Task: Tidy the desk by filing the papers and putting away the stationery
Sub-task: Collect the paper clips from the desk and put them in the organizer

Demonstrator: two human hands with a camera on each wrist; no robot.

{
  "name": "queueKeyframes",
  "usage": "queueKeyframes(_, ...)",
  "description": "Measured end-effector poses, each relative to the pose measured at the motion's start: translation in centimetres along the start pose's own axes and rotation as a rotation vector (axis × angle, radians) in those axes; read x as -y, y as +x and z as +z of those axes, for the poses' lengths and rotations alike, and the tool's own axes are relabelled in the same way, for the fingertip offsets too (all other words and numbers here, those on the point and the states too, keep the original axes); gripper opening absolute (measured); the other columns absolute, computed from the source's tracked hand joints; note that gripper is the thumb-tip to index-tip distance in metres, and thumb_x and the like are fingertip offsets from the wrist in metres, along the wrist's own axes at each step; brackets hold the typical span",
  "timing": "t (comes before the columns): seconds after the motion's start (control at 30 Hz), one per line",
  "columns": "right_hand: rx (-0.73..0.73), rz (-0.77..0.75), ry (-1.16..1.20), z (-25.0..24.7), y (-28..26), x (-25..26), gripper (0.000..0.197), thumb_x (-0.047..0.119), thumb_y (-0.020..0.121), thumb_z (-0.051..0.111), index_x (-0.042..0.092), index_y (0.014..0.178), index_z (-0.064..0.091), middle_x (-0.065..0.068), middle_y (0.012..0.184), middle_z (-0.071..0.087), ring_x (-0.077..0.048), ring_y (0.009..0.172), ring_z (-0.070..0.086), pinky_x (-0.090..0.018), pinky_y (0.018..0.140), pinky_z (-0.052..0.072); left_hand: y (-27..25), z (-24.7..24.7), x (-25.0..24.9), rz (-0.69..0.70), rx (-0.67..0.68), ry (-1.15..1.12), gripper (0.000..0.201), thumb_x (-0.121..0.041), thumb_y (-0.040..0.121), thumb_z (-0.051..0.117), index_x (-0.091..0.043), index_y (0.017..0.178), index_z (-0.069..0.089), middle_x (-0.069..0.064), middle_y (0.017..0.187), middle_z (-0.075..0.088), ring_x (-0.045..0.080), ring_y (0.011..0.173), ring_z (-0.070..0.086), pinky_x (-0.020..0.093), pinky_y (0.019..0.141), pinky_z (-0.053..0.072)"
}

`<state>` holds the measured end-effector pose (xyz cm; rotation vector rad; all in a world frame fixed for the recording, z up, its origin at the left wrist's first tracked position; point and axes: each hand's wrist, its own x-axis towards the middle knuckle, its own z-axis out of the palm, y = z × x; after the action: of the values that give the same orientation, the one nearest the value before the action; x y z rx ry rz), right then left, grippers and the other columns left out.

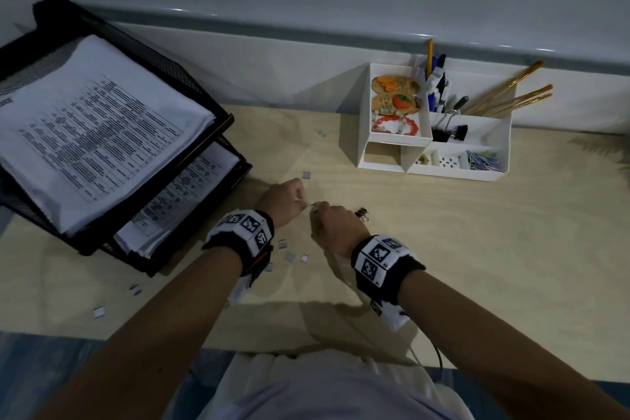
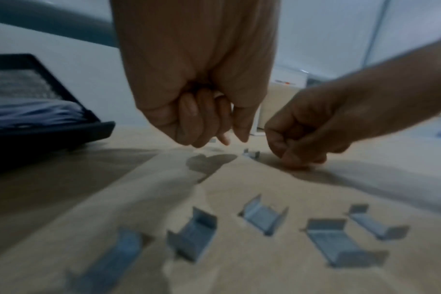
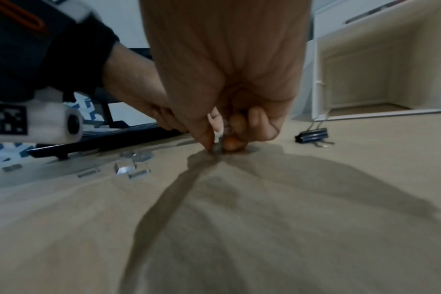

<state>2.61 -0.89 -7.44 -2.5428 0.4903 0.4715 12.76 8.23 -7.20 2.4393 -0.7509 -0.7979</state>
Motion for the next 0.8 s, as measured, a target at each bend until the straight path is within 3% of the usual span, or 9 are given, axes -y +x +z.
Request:
queueKeyframes(0.13,0.054,0.061,0.137,-1.2,-0.6,-1.8,0.012,0.012,0.088,0.047,0.006,0.080,0.054,-0.026,0.105,0.064,-0.037,0.101,0.058,-0.033,0.078,0.044,-0.1,0.3,-0.6,0.131,0.127,0.248,0.022,-0.026,0.093,0.053,-0.017,0.094,0.034,0.003,0.080,0.043,0.023,0.078,0.045,0.035,0.073,0.039)
queueKeyframes(0.2,0.020,0.117,0.195,-1.5,-0.7,-2.9,0.026,0.012,0.087,0.049,0.017,0.063,0.041,-0.024,0.100,0.064,-0.037,0.099,0.056,-0.030,0.074,0.037,0.1,0.5,-0.9,0.156,0.149,0.286,0.017,-0.025,0.096,0.048,-0.015,0.094,0.034,0.009,0.086,0.047,0.028,0.081,0.051,0.034,0.070,0.036)
queueKeyframes(0.37,0.031,-0.004,0.158,-0.5,-2.2,-2.2,0.020,0.017,0.087,0.055,0.015,0.075,0.038,-0.018,0.086,0.060,-0.031,0.079,0.054,-0.031,0.066,0.036,0.3,0.5,-1.2,0.149,0.163,0.362,0.019,-0.016,0.100,0.035,-0.001,0.106,0.045,0.024,0.110,0.059,0.037,0.097,0.058,0.039,0.076,0.040)
queueKeyframes(0.43,0.022,-0.052,0.131,0.0,-2.3,-1.9,0.031,0.008,0.084,0.052,0.020,0.063,0.033,-0.019,0.084,0.059,-0.031,0.075,0.054,-0.034,0.066,0.041,1.0,0.2,-1.2,0.037,0.158,0.045,0.016,-0.011,0.099,0.036,-0.003,0.090,0.047,0.023,0.091,0.057,0.031,0.083,0.057,0.033,0.069,0.041)
queueKeyframes(0.47,0.016,-0.056,0.159,0.1,-2.1,-2.0,0.034,0.007,0.082,0.054,0.021,0.059,0.034,-0.016,0.079,0.057,-0.029,0.072,0.053,-0.035,0.068,0.042,1.5,0.0,-0.9,-0.050,0.160,-0.237,0.022,-0.007,0.098,0.035,-0.005,0.078,0.043,0.017,0.073,0.053,0.025,0.065,0.054,0.026,0.055,0.038)
queueKeyframes(0.5,0.014,-0.023,0.224,0.0,-1.7,-2.1,0.031,0.008,0.081,0.057,0.019,0.057,0.040,-0.013,0.076,0.057,-0.027,0.070,0.052,-0.034,0.069,0.044,2.0,-0.3,-0.6,-0.139,0.167,-0.527,0.030,-0.003,0.097,0.032,-0.008,0.069,0.038,0.009,0.054,0.046,0.018,0.046,0.045,0.020,0.041,0.028)
queueKeyframes(0.57,-0.032,0.107,0.478,-0.4,-0.7,-2.2,0.024,0.011,0.080,0.062,0.014,0.058,0.053,-0.007,0.070,0.058,-0.019,0.065,0.053,-0.029,0.066,0.044,2.6,-1.2,0.2,-0.228,0.166,-0.894,0.035,0.002,0.093,0.023,-0.010,0.062,0.033,-0.003,0.032,0.033,0.007,0.024,0.025,0.011,0.033,0.011)
queueKeyframes(0.73,-0.017,0.343,1.573,-3.5,2.3,-1.6,0.032,0.003,0.085,0.037,0.009,0.058,0.052,0.002,0.043,0.047,-0.008,0.032,0.033,-0.016,0.033,0.025,1.7,-3.6,0.3,-0.211,0.189,-1.249,0.018,-0.002,0.062,0.028,-0.004,0.065,0.046,0.000,0.039,0.047,0.010,0.033,0.040,0.017,0.039,0.027)
queueKeyframes(0.8,-0.008,0.382,1.634,-4.7,4.0,-1.1,0.030,0.011,0.086,0.035,0.008,0.060,0.048,-0.002,0.049,0.048,-0.009,0.035,0.037,-0.015,0.034,0.027,2.1,-4.0,0.4,-0.232,0.173,-1.271,0.026,-0.011,0.054,0.030,-0.002,0.067,0.050,0.002,0.042,0.052,0.012,0.037,0.045,0.020,0.044,0.029)
